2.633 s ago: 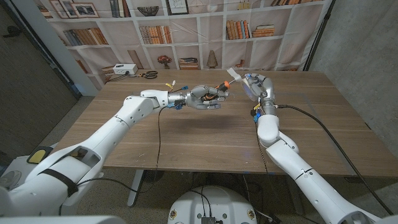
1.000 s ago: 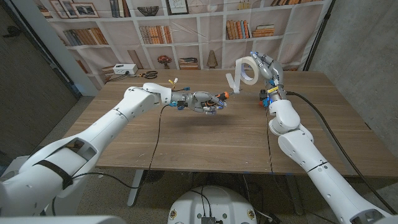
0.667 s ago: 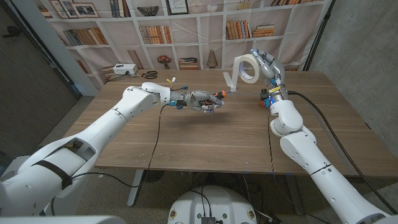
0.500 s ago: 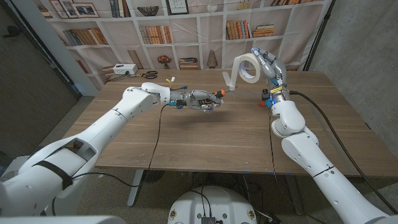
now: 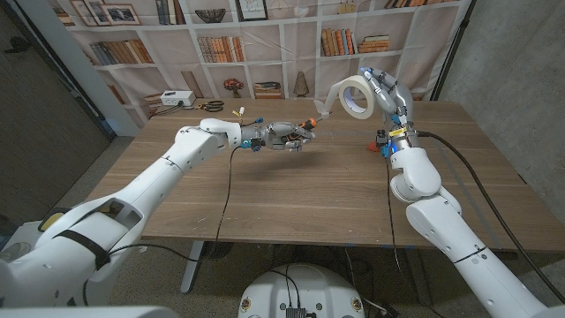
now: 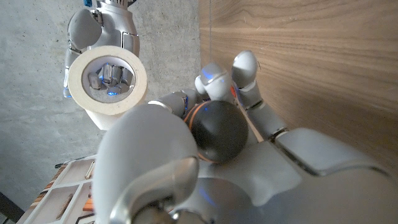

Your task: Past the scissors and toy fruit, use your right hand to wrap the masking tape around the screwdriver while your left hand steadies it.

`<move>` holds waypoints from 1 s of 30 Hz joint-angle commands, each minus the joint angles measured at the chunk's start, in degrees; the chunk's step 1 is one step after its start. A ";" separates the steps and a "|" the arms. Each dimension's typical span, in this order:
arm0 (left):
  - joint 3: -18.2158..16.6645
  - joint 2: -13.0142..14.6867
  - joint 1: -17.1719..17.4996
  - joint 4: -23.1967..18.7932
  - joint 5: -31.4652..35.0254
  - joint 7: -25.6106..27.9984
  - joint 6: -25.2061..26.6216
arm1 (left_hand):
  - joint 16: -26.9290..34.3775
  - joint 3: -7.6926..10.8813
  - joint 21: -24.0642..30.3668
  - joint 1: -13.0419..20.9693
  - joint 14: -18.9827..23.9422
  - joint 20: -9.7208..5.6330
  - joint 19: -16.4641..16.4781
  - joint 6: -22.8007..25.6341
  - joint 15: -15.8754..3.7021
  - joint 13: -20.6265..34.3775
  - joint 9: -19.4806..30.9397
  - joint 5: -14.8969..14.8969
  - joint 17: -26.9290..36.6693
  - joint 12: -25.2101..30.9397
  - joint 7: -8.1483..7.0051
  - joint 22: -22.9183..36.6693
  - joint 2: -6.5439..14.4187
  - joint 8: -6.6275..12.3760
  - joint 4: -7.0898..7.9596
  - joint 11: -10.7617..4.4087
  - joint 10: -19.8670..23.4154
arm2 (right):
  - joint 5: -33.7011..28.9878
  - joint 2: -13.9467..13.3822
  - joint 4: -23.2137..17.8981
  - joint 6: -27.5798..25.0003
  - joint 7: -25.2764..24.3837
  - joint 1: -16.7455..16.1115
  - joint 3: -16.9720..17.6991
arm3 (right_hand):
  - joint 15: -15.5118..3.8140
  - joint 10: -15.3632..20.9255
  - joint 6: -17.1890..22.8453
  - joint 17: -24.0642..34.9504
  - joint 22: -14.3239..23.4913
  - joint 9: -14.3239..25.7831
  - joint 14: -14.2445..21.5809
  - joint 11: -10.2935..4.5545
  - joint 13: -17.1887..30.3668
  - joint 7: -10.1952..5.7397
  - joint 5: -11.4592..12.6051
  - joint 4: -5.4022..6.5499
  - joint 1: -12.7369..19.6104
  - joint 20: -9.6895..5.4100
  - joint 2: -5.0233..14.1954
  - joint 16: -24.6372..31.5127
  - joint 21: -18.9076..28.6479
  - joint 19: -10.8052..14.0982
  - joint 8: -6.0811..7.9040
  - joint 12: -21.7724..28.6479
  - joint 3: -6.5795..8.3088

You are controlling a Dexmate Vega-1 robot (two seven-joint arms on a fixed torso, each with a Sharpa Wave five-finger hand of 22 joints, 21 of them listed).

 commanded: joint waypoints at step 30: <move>-2.63 -0.12 2.04 -5.45 -4.39 2.88 0.58 | 0.81 2.60 0.29 0.85 0.55 -5.23 0.60 -0.05 -0.16 0.56 0.08 0.23 0.45 0.83 0.28 0.51 1.60 0.82 2.05 0.07 -0.22 | -2.47 -0.10 -1.10 0.58 -1.38 -12.02 5.09 | -8.32 1.95 4.65 0.12 0.07 0.46 -0.32 -3.01 0.09 4.25 0.40 -2.01 2.55 -2.80 2.73 0.42 0.14 -0.27 0.10 0.14 2.39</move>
